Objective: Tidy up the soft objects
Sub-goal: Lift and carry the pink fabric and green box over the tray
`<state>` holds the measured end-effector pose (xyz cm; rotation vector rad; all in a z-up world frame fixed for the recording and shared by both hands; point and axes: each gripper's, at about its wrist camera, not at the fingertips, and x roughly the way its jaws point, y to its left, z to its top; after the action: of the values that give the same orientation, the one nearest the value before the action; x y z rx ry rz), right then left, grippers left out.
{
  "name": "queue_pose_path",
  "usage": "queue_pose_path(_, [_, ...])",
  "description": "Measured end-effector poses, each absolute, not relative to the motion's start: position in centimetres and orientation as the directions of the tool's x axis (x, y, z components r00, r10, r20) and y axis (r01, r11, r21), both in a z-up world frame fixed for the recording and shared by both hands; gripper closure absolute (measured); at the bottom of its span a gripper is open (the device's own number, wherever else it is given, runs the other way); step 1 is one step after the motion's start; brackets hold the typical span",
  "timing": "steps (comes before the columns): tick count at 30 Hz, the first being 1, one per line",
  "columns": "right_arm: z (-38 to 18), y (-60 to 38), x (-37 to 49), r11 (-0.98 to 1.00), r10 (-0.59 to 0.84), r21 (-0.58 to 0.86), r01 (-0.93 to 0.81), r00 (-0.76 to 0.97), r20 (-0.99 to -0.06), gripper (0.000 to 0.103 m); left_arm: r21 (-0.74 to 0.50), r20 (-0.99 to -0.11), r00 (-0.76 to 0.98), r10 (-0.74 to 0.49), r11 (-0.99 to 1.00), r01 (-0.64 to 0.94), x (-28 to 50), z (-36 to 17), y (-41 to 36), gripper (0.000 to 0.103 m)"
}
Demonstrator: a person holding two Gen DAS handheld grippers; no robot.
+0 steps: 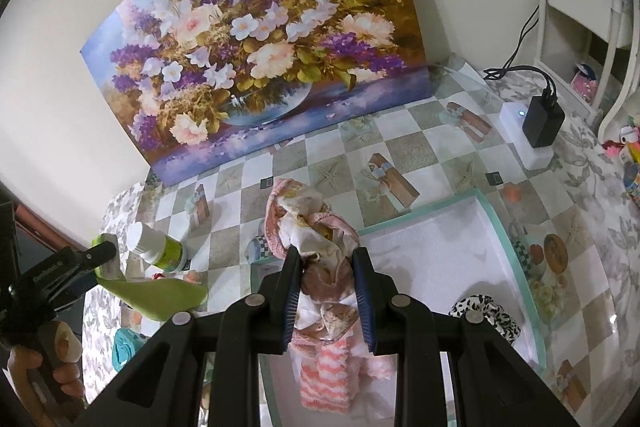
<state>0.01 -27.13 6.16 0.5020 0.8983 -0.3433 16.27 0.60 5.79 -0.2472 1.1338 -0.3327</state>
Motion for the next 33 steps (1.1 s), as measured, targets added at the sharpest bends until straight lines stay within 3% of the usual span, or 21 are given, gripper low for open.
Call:
queue_pose_path(4, [6.0,-27.0,0.1,0.835,-0.072,0.266,0.481,0.576,-0.814,0.076,-0.401,-0.834,0.358,-0.42,0.907,0.131,16.3,5.8,0.8,0.031])
queue_pose_path(10, [5.5,-27.1,0.3,0.835,-0.07,0.259,0.485,0.561,-0.825,0.076,-0.31,-0.871,0.334,-0.36,0.931,0.195,16.3,4.8,-1.1,0.032])
queue_pose_path(23, [3.4,-27.8,0.3,0.823,-0.076,0.225,0.522,0.493,-0.867,0.076,-0.121,-0.991,0.01,-0.134,0.921,0.371,14.4,-8.8,-9.6,0.032])
queue_pose_path(26, [3.1,-28.0,0.3,0.818,-0.072,0.228,0.529,0.487,-0.871,0.076,-0.066,-0.995,0.038,-0.091,0.902,0.427,13.9,-8.7,-10.4,0.031])
queue_pose_path(33, [3.1,-28.0,0.4,0.817,-0.069,0.23,0.529,0.486,-0.871,0.076,-0.106,-0.991,0.035,-0.129,0.916,0.387,14.9,-7.1,-8.8,0.031])
